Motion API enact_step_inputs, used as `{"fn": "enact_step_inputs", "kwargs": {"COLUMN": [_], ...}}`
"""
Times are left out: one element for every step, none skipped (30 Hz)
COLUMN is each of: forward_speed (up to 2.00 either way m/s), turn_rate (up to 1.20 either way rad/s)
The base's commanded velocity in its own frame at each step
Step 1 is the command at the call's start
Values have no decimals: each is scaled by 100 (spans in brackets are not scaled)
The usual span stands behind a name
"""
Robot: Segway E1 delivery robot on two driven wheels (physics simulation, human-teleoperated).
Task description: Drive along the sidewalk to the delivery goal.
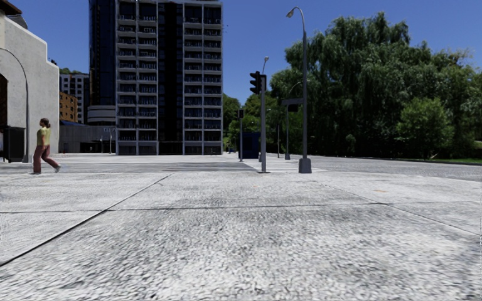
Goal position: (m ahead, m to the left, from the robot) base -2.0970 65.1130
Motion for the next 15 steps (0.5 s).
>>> {"fn": "enact_step_inputs", "kwargs": {"forward_speed": [172, 172, 172, 172, 172, 172, 172, 172, 172, 172, 172, 172, 172, 172, 172], "turn_rate": [58, 58, 58, 58, 58, 58, 57, 49, 49, 0, 0, 0, 0, 0, 0]}}
